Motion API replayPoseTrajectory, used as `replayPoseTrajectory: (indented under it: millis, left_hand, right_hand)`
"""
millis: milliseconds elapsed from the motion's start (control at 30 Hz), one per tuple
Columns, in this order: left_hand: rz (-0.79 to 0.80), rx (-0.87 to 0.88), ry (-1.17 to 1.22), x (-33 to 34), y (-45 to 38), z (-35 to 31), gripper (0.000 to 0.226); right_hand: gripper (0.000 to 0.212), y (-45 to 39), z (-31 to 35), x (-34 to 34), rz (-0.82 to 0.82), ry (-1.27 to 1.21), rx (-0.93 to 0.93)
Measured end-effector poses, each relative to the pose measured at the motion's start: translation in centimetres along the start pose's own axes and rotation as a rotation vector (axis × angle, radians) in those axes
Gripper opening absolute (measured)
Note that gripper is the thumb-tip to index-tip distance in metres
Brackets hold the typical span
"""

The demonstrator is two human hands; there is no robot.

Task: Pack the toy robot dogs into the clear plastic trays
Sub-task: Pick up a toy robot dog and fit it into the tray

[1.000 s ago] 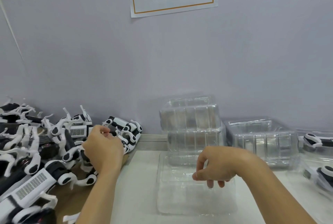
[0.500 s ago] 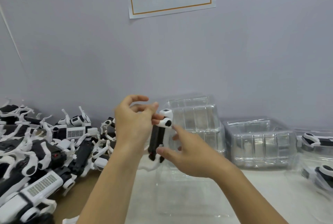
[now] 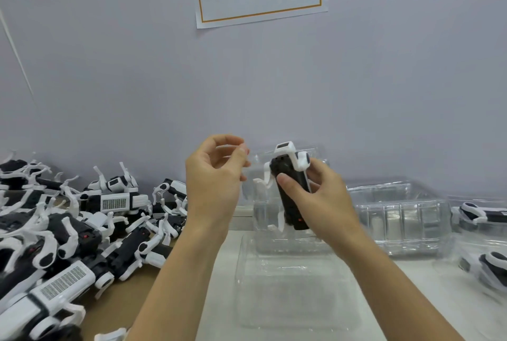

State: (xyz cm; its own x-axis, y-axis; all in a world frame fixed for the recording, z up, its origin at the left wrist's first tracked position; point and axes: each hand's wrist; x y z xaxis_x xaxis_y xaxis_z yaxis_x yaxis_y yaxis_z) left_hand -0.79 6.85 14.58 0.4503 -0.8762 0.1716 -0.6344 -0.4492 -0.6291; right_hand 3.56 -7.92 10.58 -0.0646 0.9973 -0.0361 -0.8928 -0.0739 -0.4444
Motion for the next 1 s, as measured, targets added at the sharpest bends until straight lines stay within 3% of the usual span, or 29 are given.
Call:
replayPoseTrajectory:
  millis: [67,200,267,633,833,1000]
  left_hand:
    - [0.046,0.004,-0.113,-0.1,0.0,0.4,0.013]
    - [0.383,-0.144,-0.014,0.0,0.6,0.5,0.026]
    - [0.468,-0.078,-0.056,0.1,1.0,0.4,0.029]
    - [0.431,0.034,-0.051,-0.2,0.8,0.7,0.035]
    - [0.433,-0.071,-0.032,-0.4,0.7,2.2,0.02]
    - [0.315,-0.167,-0.215,-1.2,0.7,5.6,0.013]
  right_hand:
    - [0.026,-0.2,0.2,-0.9,0.086,-0.053,0.012]
    - [0.041,0.0,0.5,-2.0,0.272,-0.055,-0.098]
    - [0.046,0.0,0.6,-2.1,0.297,-0.044,-0.142]
    - [0.044,0.0,1.0,-2.1,0.278,0.072,-0.254]
    - [0.039,-0.6,0.9,-2.5,0.29,0.262,-0.23]
    - [0.032,-1.4,-0.4,-3.5,0.279,0.568,-0.117]
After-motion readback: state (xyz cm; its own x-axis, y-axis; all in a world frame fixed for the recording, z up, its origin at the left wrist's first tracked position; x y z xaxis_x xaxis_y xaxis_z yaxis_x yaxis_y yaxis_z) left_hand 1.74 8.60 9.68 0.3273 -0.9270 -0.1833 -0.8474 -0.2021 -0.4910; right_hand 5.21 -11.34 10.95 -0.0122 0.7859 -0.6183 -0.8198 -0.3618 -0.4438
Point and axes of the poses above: each hand's wrist, its own y-axis away from the middle knuckle, its own x-axis out of the palm, z = x × y, and after that the axes turned 4 degrees about x, right-handed
